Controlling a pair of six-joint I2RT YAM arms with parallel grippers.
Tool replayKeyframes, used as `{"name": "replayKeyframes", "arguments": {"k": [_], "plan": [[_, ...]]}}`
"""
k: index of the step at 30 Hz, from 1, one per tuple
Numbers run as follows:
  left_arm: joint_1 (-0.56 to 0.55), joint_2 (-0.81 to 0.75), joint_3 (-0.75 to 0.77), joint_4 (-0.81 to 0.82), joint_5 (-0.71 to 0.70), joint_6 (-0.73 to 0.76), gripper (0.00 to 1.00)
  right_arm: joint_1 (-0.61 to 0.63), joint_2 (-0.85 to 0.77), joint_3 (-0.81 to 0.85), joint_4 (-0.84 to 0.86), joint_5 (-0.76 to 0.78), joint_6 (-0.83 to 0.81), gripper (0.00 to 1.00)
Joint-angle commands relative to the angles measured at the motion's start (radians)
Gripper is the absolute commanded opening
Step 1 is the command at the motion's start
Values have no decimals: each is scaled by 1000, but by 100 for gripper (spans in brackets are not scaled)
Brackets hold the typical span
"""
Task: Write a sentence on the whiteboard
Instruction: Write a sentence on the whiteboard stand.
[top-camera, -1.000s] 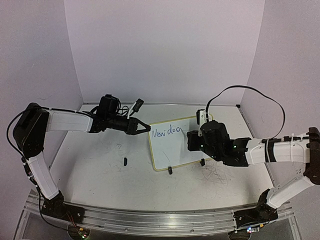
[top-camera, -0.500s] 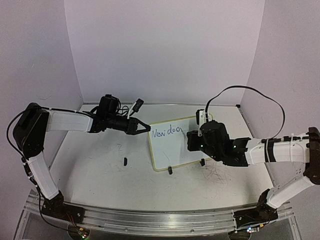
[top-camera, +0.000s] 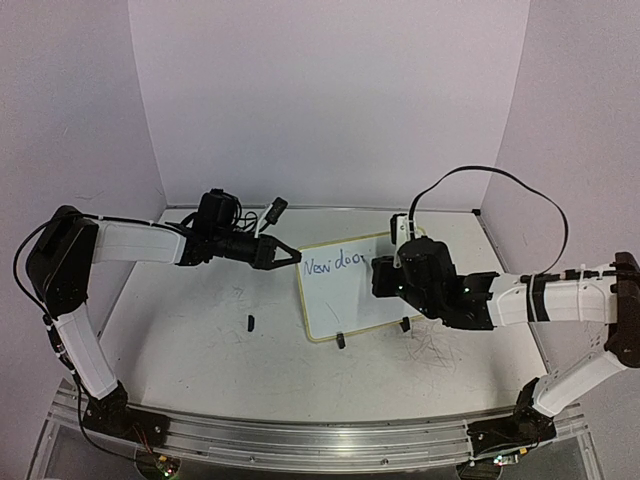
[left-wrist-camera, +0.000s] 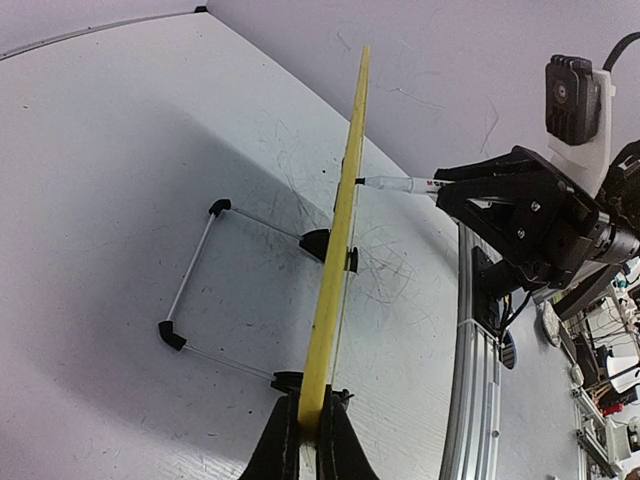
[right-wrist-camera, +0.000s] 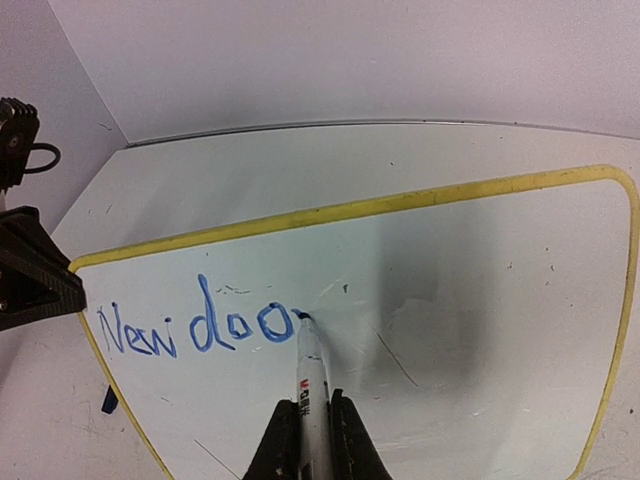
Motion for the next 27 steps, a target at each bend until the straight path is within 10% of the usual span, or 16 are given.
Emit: {"name": "replayKeyframes", "arguments": {"k": [1,27], "plan": [[1,-9,-5,-63,-8,14,0,-4,6,28,16,65,12,0],[0,-53,-9,-94,-91,8,0,-41,-305,-168,46,-51,-92,0]]}}
